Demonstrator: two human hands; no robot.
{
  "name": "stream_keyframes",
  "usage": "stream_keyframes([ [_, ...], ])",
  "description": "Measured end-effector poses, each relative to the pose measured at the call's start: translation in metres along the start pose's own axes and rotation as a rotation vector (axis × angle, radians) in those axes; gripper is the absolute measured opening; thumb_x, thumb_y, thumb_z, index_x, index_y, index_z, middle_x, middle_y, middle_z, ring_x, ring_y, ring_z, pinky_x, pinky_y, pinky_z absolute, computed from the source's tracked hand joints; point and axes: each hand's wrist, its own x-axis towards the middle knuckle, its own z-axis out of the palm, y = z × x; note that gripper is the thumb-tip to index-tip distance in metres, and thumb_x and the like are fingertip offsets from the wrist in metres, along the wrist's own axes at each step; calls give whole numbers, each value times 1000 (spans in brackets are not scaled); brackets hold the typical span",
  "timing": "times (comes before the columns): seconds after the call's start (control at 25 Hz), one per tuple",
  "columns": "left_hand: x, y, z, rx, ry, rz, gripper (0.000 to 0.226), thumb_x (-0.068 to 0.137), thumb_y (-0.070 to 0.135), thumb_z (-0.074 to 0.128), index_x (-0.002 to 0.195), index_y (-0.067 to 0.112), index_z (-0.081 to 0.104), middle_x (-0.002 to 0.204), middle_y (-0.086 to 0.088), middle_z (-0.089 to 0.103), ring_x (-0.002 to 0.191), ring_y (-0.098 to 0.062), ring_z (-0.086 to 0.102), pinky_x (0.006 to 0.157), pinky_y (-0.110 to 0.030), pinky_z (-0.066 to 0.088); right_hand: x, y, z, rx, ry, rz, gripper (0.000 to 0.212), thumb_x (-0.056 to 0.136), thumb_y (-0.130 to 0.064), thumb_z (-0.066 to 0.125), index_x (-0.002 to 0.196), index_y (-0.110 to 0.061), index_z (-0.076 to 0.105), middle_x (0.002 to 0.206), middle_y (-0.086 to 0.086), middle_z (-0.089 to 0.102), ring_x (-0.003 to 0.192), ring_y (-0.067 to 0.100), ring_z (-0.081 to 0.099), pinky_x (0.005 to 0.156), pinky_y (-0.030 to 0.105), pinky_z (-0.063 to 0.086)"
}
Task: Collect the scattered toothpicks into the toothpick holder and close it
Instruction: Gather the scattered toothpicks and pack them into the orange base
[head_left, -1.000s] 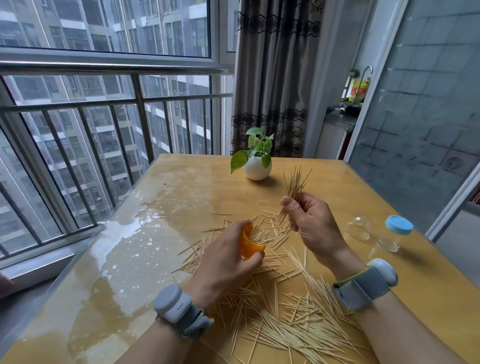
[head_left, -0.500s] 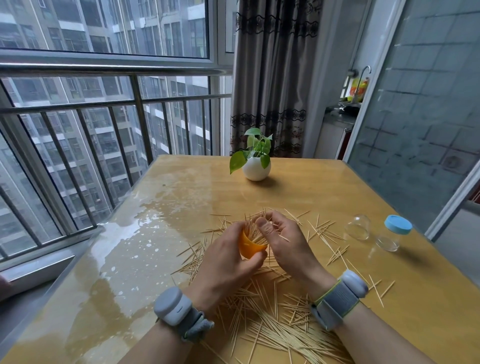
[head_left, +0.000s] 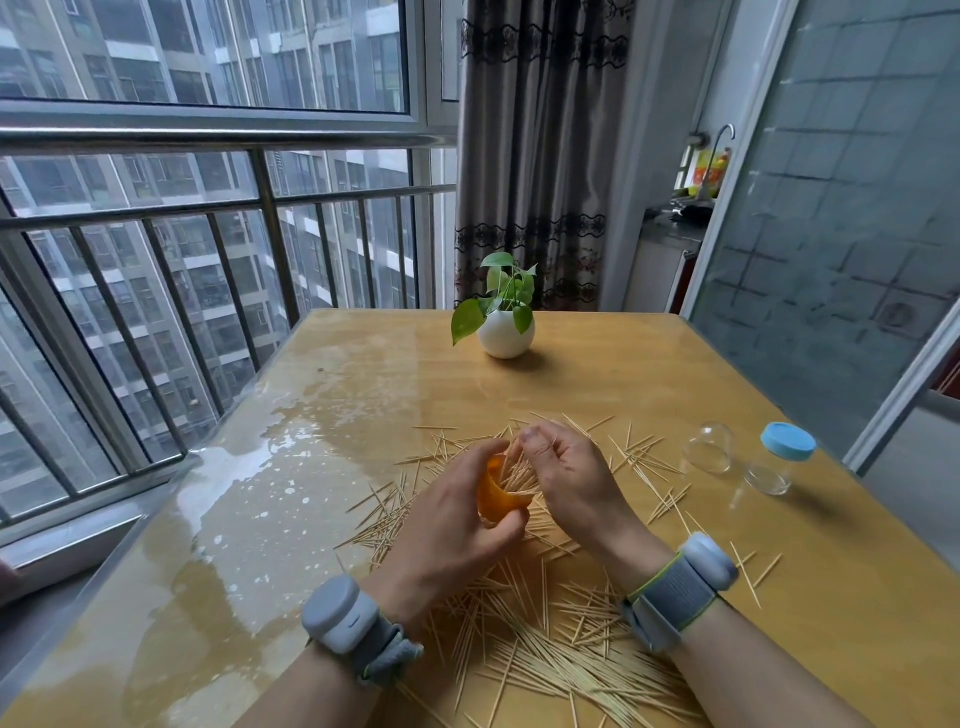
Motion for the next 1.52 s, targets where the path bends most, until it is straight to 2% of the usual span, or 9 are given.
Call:
stream_keyframes([
  [0.08, 0, 2, 0, -20, -19, 18, 62, 79, 42, 64, 137, 34, 44, 118, 13, 61, 98, -4, 59, 86, -19, 48, -2, 0, 2, -39, -42, 15, 26, 95, -40, 43, 100, -20, 60, 99, -3, 62, 92, 8, 60, 78, 28, 50],
  [0.2, 0, 1, 0, -22, -36, 26, 61, 78, 44, 63, 135, 33, 44, 117, 11, 60, 98, -3, 58, 85, -16, 47, -4, -4, 1, 117, -100, 51, 40, 94, -50, 42, 122, -24, 55, 119, -10, 61, 111, 0, 57, 93, 21, 48],
  [0.48, -1, -1, 1, -26, -18, 39, 55, 81, 41, 64, 132, 34, 45, 120, 14, 58, 100, 1, 56, 83, -5, 39, 1, -2, -12, 107, 14, 80, 15, 97, -29, 59, 90, -19, 67, 82, 6, 68, 73, 18, 61, 74, 48, 52],
  [0.72, -1, -2, 1, -50, 15, 14, 46, 84, 37, 66, 126, 33, 47, 108, 12, 61, 92, 0, 59, 79, -17, 47, 2, -4, -19, 65, 47, 67, 29, 94, -43, 58, 82, -18, 65, 72, 12, 62, 64, 13, 52, 63, 47, 48],
  [0.92, 0, -3, 1, -68, -15, -12, 71, 84, 41, 67, 147, 25, 39, 125, 7, 58, 108, -5, 58, 95, -25, 52, 5, -5, -23, 80, 89, 65, 11, 96, -32, 60, 92, -21, 63, 76, -9, 61, 66, 4, 52, 64, 34, 49],
  [1.12, -1, 0, 4, -93, -62, 26, 70, 81, 41, 66, 145, 25, 43, 116, 9, 60, 102, -4, 59, 89, -26, 52, 1, -9, -21, -134, -166, -87, 24, 101, -34, 48, 102, -18, 66, 88, -6, 68, 81, 5, 63, 71, 28, 52],
  [1.24, -1, -3, 2, -109, -25, -14, 58, 81, 36, 71, 133, 28, 47, 112, 10, 62, 97, -2, 62, 86, -22, 53, 3, -11, -26, -177, -169, -82, 35, 98, -45, 41, 108, -20, 63, 99, -5, 63, 92, 5, 59, 76, 25, 48],
  [1.36, -1, -5, 2, -97, 27, -34, 49, 80, 35, 72, 122, 31, 46, 101, 8, 62, 85, -7, 63, 76, -28, 54, 4, -11, -41, -248, -168, 25, 24, 91, -47, 58, 99, -24, 59, 85, -8, 59, 76, 4, 55, 64, 20, 42],
  [1.52, -1, -6, 2, -77, 33, -30, 48, 79, 37, 72, 119, 32, 46, 102, 9, 61, 85, -6, 62, 73, -22, 52, 2, -11, -39, -140, -289, 146, 15, 89, -35, 67, 87, -20, 65, 74, -1, 67, 65, 10, 61, 65, 39, 56],
])
